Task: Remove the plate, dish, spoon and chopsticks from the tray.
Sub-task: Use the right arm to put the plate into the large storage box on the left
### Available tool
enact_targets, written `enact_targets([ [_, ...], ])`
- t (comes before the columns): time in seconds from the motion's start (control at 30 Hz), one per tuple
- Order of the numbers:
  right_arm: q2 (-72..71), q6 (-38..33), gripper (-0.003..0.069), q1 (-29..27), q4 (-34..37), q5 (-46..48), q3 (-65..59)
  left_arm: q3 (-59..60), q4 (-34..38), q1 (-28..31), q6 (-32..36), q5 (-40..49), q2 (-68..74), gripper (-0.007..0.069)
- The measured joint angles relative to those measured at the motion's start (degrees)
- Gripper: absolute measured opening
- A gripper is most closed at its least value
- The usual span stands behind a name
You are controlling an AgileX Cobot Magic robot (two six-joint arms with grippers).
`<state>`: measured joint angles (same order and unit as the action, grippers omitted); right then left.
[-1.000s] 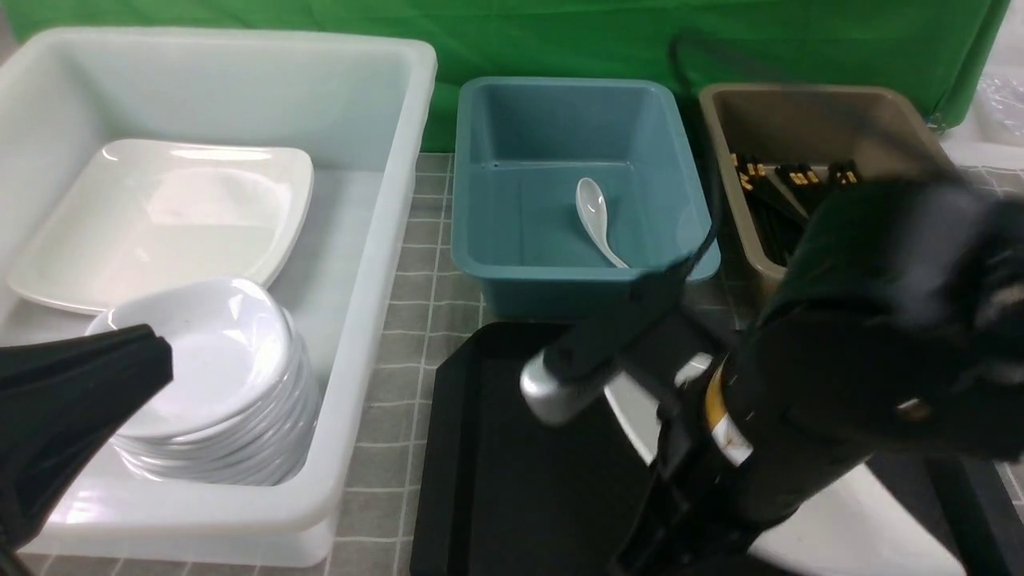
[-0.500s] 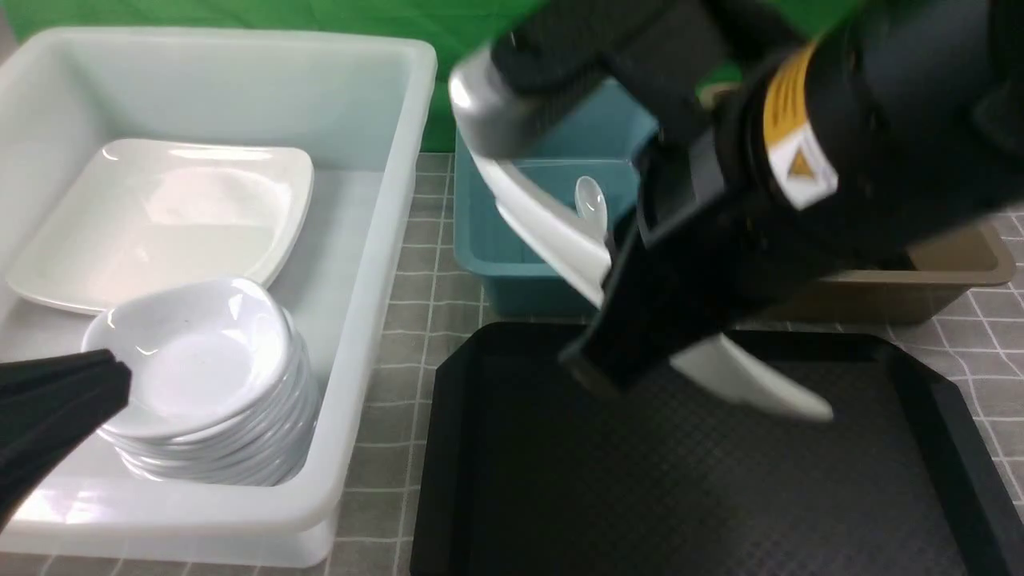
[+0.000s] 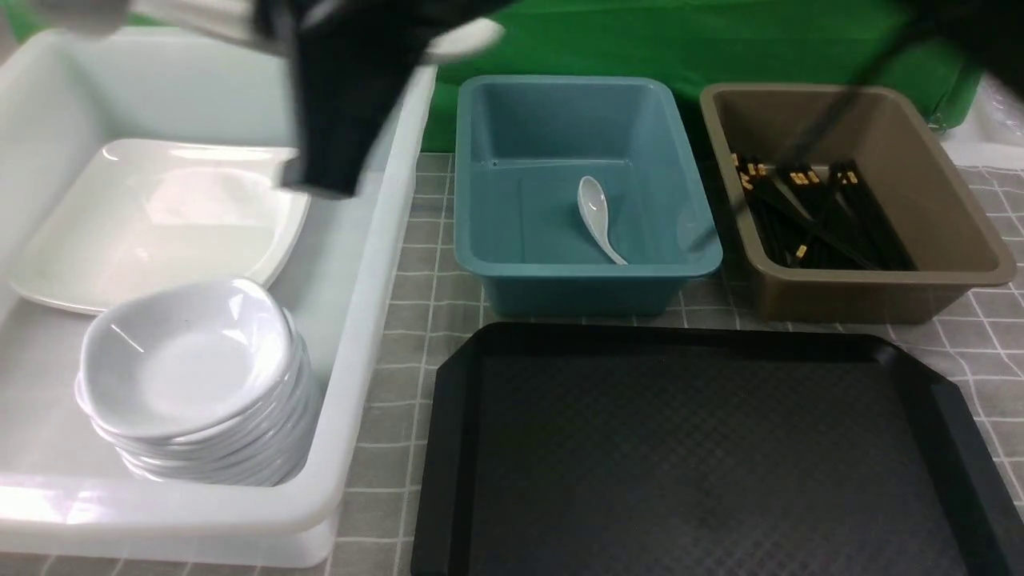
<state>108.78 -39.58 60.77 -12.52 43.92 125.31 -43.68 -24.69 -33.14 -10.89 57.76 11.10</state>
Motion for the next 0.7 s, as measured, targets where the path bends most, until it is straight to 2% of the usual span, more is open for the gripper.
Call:
enact_targets([
  [0.1,5.67,-4.20,0.0062,-0.16,1.62,-5.34,2.68,0.00,-0.05,0.00,-1.17,1.90,-2.62,0.0010],
  [0.37,21.76,-6.75,0.0063,-4.18,3.35,-18.20,9.47,-0.02,4.00,0.00,-1.29,4.76,-4.76,0.0010],
  [0.5,28.46,-8.55,0.0063,-5.91,3.30,-20.54,12.22,-0.02,7.71,0.00,-1.03,5.01,-4.76,0.0010],
  [0.7,34.10,-10.49,0.0064,-7.53,3.42,-23.23,13.74,-0.02,9.11,0.00,-0.69,5.00,-4.76,0.0010],
])
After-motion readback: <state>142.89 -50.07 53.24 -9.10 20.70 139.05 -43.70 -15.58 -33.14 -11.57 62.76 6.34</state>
